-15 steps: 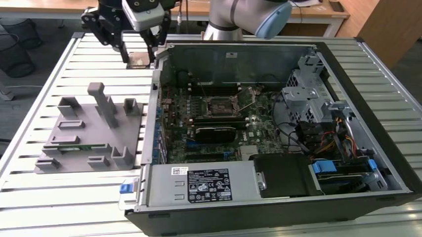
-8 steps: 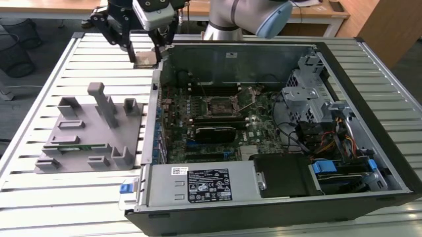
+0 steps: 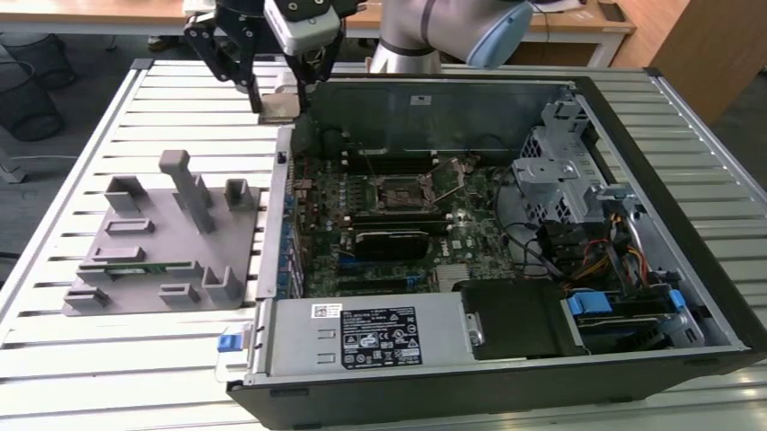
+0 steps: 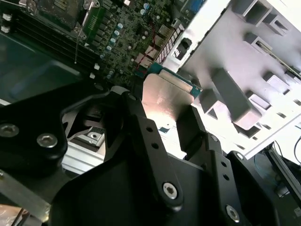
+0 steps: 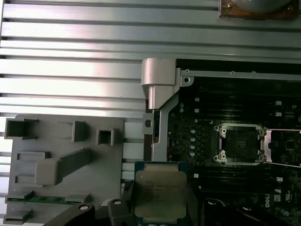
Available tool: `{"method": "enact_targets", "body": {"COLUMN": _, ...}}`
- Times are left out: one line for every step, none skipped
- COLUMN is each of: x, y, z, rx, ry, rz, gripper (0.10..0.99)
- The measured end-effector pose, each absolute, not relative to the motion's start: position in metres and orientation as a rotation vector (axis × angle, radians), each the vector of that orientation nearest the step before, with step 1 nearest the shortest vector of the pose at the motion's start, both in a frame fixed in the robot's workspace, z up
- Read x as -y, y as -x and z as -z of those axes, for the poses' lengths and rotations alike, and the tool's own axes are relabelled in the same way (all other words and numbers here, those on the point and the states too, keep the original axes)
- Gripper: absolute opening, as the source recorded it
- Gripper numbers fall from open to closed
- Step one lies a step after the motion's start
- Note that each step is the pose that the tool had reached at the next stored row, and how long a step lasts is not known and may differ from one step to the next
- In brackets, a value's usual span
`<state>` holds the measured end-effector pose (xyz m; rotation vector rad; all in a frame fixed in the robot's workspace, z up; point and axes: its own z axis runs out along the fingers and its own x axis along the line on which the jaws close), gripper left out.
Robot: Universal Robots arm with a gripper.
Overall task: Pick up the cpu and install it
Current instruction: 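Pick up the cpu and move it towards the insertion slot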
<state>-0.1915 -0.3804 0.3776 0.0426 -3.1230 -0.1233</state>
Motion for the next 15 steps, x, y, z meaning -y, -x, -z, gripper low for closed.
{"method": "enact_targets", "body": {"x": 0.38, "y": 0.189, "z": -0.378, "rx": 3.123, "ry": -0.043, "rz": 0.123, "gripper": 0.529}}
{"method": "enact_targets", "body": {"x": 0.38, "y": 0.187, "z": -0.378, "rx": 3.123, "ry": -0.042, "rz": 0.123, "gripper": 0.529}}
{"method": "enact_targets", "body": {"x": 0.38, "y": 0.184, "z": -0.378, "rx": 3.123, "ry": -0.042, "rz": 0.123, "gripper": 0.529}}
{"method": "enact_targets", "body": {"x": 0.38, "y": 0.182, "z": -0.378, "rx": 3.123, "ry": -0.042, "rz": 0.123, "gripper": 0.529}}
{"method": "enact_targets", "body": {"x": 0.38, "y": 0.18, "z": -0.378, "rx": 3.123, "ry": -0.043, "rz": 0.123, "gripper": 0.529}}
{"method": "enact_targets", "body": {"x": 0.38, "y": 0.178, "z": -0.378, "rx": 3.123, "ry": -0.043, "rz": 0.123, "gripper": 0.529}}
{"method": "enact_targets", "body": {"x": 0.38, "y": 0.175, "z": -0.378, "rx": 3.123, "ry": -0.043, "rz": 0.123, "gripper": 0.529}}
{"method": "enact_targets", "body": {"x": 0.38, "y": 0.173, "z": -0.378, "rx": 3.123, "ry": -0.043, "rz": 0.123, "gripper": 0.529}}
{"method": "enact_targets", "body": {"x": 0.38, "y": 0.17, "z": -0.378, "rx": 3.123, "ry": -0.043, "rz": 0.123, "gripper": 0.529}}
{"method": "enact_targets", "body": {"x": 0.38, "y": 0.167, "z": -0.378, "rx": 3.123, "ry": -0.043, "rz": 0.123, "gripper": 0.529}}
{"method": "enact_targets", "body": {"x": 0.38, "y": 0.165, "z": -0.378, "rx": 3.123, "ry": -0.042, "rz": 0.123, "gripper": 0.529}}
{"method": "enact_targets", "body": {"x": 0.38, "y": 0.163, "z": -0.378, "rx": 3.123, "ry": -0.043, "rz": 0.123, "gripper": 0.529}}
{"method": "enact_targets", "body": {"x": 0.38, "y": 0.16, "z": -0.378, "rx": 3.123, "ry": -0.043, "rz": 0.123, "gripper": 0.529}}
{"method": "enact_targets", "body": {"x": 0.38, "y": 0.158, "z": -0.378, "rx": 3.123, "ry": -0.043, "rz": 0.123, "gripper": 0.529}}
{"method": "enact_targets", "body": {"x": 0.38, "y": 0.156, "z": -0.378, "rx": 3.123, "ry": -0.043, "rz": 0.123, "gripper": 0.529}}
